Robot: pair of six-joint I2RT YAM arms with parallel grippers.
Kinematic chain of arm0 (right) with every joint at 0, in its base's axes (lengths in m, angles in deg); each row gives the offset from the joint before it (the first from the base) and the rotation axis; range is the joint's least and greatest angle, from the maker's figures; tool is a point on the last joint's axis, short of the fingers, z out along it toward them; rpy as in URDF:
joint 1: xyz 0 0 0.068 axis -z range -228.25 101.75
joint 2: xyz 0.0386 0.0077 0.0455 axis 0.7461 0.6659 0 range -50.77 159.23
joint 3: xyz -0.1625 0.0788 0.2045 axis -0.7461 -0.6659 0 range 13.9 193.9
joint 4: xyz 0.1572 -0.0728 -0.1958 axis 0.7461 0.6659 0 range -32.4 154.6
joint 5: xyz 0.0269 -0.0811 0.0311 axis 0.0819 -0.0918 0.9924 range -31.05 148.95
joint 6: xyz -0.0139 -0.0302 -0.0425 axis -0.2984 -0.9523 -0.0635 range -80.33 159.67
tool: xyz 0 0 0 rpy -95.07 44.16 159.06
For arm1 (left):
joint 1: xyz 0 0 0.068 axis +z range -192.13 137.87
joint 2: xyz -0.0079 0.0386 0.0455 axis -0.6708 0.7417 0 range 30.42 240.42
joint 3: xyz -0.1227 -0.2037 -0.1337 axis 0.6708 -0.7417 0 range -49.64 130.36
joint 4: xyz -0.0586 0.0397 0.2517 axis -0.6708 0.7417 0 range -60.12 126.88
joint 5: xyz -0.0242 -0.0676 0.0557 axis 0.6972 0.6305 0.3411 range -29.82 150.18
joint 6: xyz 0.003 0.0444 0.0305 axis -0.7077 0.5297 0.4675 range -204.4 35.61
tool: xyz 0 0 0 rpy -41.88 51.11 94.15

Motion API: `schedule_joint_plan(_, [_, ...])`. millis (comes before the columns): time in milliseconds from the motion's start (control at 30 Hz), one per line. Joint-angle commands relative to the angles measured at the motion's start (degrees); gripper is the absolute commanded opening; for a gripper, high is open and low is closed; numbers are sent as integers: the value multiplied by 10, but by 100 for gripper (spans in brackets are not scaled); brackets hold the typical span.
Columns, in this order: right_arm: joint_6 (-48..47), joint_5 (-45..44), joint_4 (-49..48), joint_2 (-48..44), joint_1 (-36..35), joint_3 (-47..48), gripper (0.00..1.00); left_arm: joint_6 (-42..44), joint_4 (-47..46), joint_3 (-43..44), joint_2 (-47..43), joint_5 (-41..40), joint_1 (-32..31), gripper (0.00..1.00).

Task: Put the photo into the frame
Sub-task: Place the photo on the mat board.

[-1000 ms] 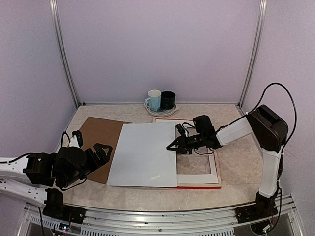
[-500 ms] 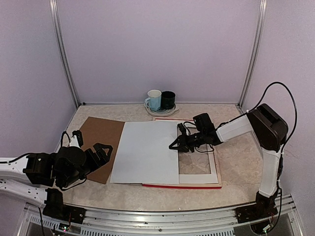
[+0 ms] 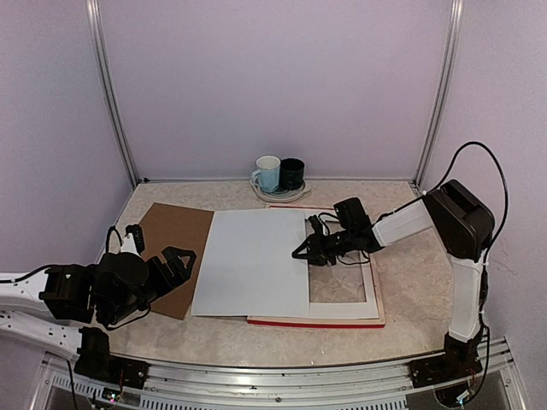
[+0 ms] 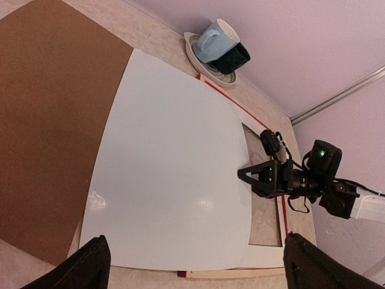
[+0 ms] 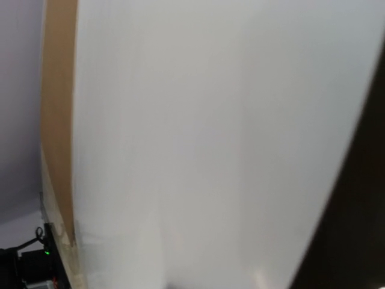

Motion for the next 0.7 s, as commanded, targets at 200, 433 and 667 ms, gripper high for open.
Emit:
schedule_joint_plan(200, [102, 48, -163, 11, 7, -49, 20, 9, -8, 9, 4, 0, -4, 99])
schedule_joint_plan(433, [131, 59, -218, 13, 8, -61, 31, 7, -9, 6, 2, 0, -4, 99])
schedule_joint_plan(667, [140, 55, -225, 25, 7, -57, 35, 8, -13, 1, 2, 1, -4, 99])
